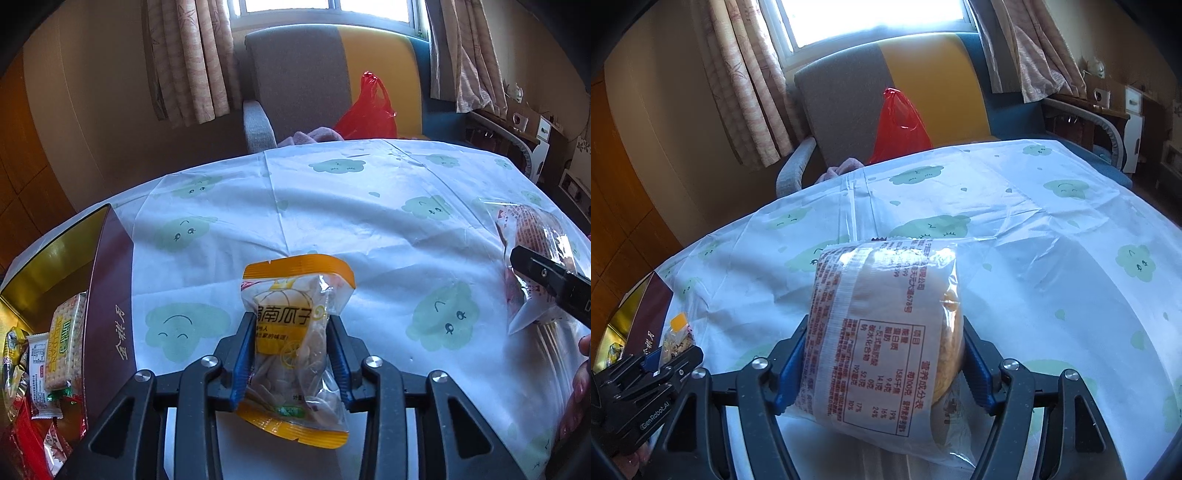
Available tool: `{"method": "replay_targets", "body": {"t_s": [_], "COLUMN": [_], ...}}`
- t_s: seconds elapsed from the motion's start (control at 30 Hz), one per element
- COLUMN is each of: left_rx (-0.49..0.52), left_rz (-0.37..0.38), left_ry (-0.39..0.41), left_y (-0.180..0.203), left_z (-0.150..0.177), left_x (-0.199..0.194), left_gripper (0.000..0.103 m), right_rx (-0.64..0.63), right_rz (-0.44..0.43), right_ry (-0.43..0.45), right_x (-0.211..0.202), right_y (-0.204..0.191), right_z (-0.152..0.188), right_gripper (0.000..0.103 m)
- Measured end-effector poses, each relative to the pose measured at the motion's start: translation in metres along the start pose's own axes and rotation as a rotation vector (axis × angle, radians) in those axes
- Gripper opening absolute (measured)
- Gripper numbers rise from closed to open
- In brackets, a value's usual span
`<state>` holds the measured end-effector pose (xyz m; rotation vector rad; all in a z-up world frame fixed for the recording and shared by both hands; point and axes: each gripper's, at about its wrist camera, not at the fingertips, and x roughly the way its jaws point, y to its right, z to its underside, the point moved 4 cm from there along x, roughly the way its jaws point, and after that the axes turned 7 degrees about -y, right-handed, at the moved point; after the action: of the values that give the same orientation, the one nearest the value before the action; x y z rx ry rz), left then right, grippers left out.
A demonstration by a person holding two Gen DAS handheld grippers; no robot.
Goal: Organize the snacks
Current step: 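Carry the orange-topped seed bag into the gold tin and open the left tool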
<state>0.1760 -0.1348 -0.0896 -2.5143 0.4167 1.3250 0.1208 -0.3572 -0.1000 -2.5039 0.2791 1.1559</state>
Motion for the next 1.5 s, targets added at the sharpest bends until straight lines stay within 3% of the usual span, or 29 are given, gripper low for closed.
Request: {"method": "replay_targets", "body": {"t_s": [0.27, 0.97, 1.5], "left_rx": [-0.047, -0.032, -0.183], "left_rz": [0.005, 0.073, 0.081], "left_ry": [0.082, 0.151, 0.211], "left_y": [-0.009, -0.008, -0.07], "left_z": [0.004, 0.031, 0.03], "left_x": [-0.021, -0.068, -0.115], "left_gripper": [0.035, 0.035, 0.035], "right_rx": [-0.013, -0.072, -0.105], "right_rz": [0.021, 0.071, 0.093], "right_ry": [0.048, 0.082, 0.087], "right_x": [-0.01, -0.016, -0.016], "right_y": [-0.002, -0.013, -0.019], "right_z": [0.0, 0.001, 0.002], "right_gripper": [0.073, 0.073, 0.073]}}
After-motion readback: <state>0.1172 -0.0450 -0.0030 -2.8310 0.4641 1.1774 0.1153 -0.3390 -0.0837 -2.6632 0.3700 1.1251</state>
